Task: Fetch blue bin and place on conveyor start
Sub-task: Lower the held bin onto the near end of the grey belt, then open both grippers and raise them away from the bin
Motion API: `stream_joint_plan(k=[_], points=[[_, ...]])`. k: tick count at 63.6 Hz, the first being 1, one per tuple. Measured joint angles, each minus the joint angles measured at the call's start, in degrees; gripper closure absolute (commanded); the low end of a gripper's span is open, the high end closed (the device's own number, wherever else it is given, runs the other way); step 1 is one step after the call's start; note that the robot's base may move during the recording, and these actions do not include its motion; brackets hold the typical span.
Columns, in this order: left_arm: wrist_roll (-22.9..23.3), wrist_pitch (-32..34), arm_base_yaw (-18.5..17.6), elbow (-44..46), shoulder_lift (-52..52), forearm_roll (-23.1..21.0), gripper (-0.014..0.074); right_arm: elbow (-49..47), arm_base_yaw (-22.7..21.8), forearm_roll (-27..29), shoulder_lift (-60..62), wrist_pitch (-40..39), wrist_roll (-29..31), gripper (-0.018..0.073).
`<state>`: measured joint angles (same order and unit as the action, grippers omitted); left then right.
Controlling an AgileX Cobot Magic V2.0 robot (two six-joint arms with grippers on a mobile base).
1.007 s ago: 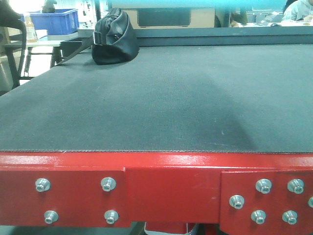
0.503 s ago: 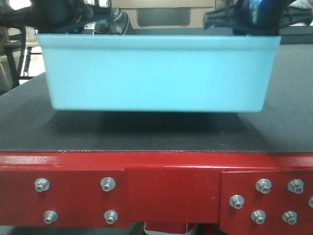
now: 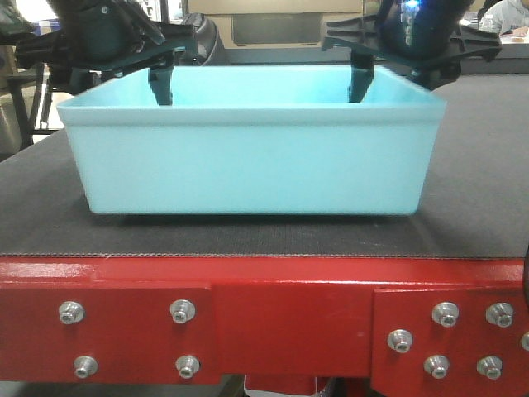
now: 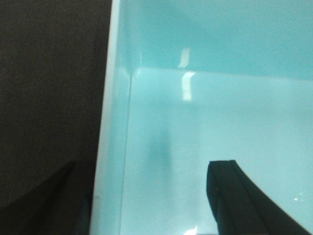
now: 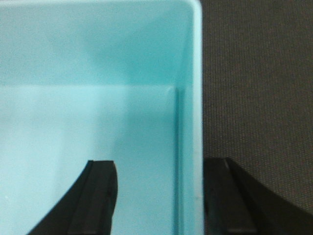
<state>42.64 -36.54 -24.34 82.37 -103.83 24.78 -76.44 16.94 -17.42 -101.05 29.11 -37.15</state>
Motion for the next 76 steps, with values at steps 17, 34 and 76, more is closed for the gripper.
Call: stream_joint_plan(k=[17, 34, 76], points=[[0.00, 0.21, 0.50, 0.20, 0.88, -0.14, 0.0228, -0.43, -0.72, 0.13, 0.96, 0.11, -0.23, 0.0281], [-0.27, -0.43, 0.31, 0.26, 10.16, -0.24, 0.0594, -0.52, -0.72, -0.69, 9.83, 1.98, -0.23, 0.0608], [-13.25, 32.97, -0.71, -36.66, 38.44, -15.18, 0.0703, 31.01, -0.72, -1.44, 35.56, -32.08, 9.74, 0.0726]])
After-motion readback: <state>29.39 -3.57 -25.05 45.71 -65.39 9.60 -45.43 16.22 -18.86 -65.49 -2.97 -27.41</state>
